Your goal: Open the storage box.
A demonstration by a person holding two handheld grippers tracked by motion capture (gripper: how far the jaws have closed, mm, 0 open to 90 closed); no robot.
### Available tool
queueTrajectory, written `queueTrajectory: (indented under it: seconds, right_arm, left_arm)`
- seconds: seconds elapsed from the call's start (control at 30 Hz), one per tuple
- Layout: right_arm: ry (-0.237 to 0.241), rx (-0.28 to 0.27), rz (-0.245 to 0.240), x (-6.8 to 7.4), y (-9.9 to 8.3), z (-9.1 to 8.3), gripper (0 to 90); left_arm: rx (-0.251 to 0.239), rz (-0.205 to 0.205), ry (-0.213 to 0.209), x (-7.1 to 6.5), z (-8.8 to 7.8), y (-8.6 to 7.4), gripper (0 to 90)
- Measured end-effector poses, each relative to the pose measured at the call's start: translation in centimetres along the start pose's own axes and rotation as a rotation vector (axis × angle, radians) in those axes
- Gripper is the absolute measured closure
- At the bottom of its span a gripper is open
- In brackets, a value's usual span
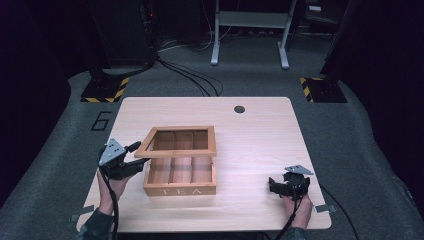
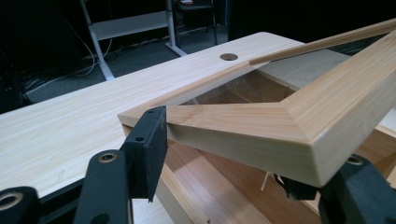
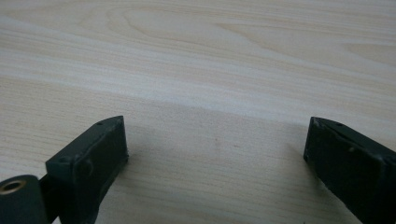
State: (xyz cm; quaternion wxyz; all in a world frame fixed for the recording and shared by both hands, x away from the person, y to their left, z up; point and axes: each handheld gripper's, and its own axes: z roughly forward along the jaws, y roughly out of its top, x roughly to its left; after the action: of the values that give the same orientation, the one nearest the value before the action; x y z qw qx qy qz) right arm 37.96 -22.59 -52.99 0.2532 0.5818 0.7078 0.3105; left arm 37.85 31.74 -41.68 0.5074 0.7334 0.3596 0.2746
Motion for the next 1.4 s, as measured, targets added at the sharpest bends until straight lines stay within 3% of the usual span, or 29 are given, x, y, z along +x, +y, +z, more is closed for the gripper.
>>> queueTrajectory:
  seconds: [0.47,0.9,1.4]
  right_arm:
    - [0.0,0.0,0.0,0.0,0.0,0.0,5.5]
    - [0.0,0.0,0.0,0.0,0.0,0.0,5.6]
    - [0.001,0.0,0.0,0.0,0.0,0.0,5.6]
  left_arm:
    - [0.025,0.007,-0.022,0.8,0.1,1.4,44.4]
    - [0.05,-0.006,-0.067,2.5,0.3,3.0,51.2]
    - [0.071,0.023,-0.078,3.5,0.7,4.5,56.5]
